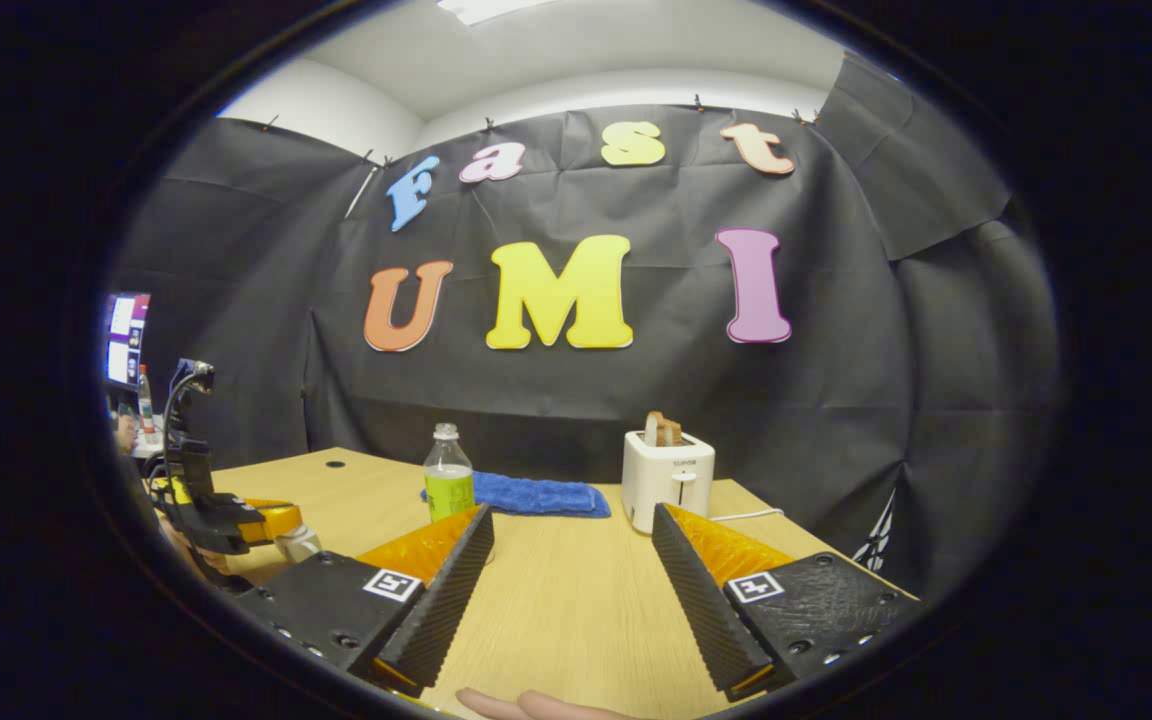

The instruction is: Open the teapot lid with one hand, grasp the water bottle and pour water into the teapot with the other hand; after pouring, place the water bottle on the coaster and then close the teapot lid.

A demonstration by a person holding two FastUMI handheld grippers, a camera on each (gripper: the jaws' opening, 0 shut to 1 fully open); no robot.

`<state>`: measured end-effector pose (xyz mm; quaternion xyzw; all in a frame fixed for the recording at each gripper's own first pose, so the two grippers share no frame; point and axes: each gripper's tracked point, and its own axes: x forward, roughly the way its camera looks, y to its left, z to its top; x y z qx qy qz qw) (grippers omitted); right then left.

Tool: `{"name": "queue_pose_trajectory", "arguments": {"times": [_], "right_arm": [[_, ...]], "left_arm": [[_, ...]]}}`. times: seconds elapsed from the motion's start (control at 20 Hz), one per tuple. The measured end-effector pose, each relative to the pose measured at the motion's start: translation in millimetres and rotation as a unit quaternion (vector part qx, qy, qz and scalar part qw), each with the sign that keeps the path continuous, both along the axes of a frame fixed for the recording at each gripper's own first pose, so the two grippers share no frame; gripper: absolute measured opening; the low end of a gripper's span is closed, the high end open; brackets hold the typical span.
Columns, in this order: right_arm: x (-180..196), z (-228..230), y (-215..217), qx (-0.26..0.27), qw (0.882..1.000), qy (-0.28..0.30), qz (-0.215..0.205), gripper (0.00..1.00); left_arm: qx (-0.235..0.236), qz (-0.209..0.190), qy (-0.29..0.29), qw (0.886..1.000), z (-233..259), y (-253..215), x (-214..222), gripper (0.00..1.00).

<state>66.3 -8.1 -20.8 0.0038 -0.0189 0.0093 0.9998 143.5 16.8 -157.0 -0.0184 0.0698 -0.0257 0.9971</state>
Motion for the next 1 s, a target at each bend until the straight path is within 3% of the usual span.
{"name": "queue_pose_trajectory", "arguments": {"times": [0.2, 0.3, 0.35, 0.5, 0.65, 0.75, 0.95, 1.0], "right_arm": [[1, -3, 4, -0.004, 1.0, 0.005, 0.002, 0.97], [1, -2, 4, -0.005, 1.0, 0.005, 0.002, 0.97], [-1, -2, 5, -0.006, 1.0, 0.003, 0.002, 0.95], [-3, 2, 5, -0.01, 1.0, 0.001, -0.001, 0.95], [-5, 4, 2, -0.016, 1.0, -0.001, -0.01, 0.95], [-7, 10, -2, -0.018, 1.0, -0.005, -0.017, 0.95], [-15, 16, -4, -0.011, 1.0, -0.004, -0.022, 0.97], [-17, 17, -2, -0.014, 1.0, -0.003, -0.022, 0.93]], "left_arm": [[0.013, 0.03, 0.001, 0.999, 0, -1, 2, 0.05], [0.011, 0.021, 0.0, 1.0, 2, -9, 0, 0.09], [0.005, 0.016, -0.001, 1.0, 3, -12, -1, 0.24], [-0.01, 0.022, -0.002, 1.0, 9, -9, -5, 0.44], [-0.005, 0.027, -0.007, 1.0, 21, -8, -9, 0.75], [0.003, 0.029, -0.014, 0.999, 34, -7, -15, 0.84], [0.001, 0.02, -0.018, 1.0, 61, -14, -32, 0.86], [-0.008, 0.018, -0.02, 1.0, 70, -17, -37, 0.88]]}}
